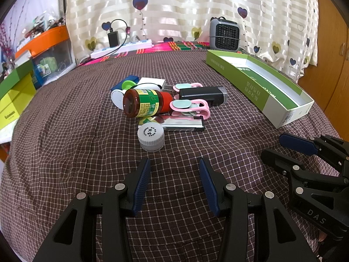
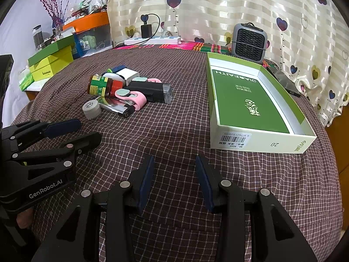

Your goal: Organize rigid objects

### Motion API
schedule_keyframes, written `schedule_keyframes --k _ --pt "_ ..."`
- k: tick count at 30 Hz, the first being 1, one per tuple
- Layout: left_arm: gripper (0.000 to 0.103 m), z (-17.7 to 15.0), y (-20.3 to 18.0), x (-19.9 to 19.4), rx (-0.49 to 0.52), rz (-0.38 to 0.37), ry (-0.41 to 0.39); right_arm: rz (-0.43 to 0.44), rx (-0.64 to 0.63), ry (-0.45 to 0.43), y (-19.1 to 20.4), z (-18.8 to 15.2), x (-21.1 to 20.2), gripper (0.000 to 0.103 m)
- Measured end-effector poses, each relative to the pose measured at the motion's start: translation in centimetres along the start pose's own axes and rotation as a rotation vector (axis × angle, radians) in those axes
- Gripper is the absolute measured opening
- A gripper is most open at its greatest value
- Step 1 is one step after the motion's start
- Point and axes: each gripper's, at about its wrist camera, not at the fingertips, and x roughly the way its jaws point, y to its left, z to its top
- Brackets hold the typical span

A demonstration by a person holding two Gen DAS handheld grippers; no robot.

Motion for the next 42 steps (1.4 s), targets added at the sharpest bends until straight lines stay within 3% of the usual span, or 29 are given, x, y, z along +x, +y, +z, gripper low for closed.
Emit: schedule_keyframes --k 22,35,42 --pt "0.046 0.1 0.2 0.4 0.01 0.001 0.003 0.007 0.006 -0.004 -0.1 -0.1 0.0 0.041" --pt "0.045 0.1 1.0 -0.1 -0.028 -0.039 0.026 0.034 -0.022 0.001 0.3 0.2 -0.3 0.041" --pt "0.045 0.8 2.4 -1.7 -0.062 -0.055 -0.03 0.091 -0.058 -0.053 1.4 1.6 -1.3 0.041"
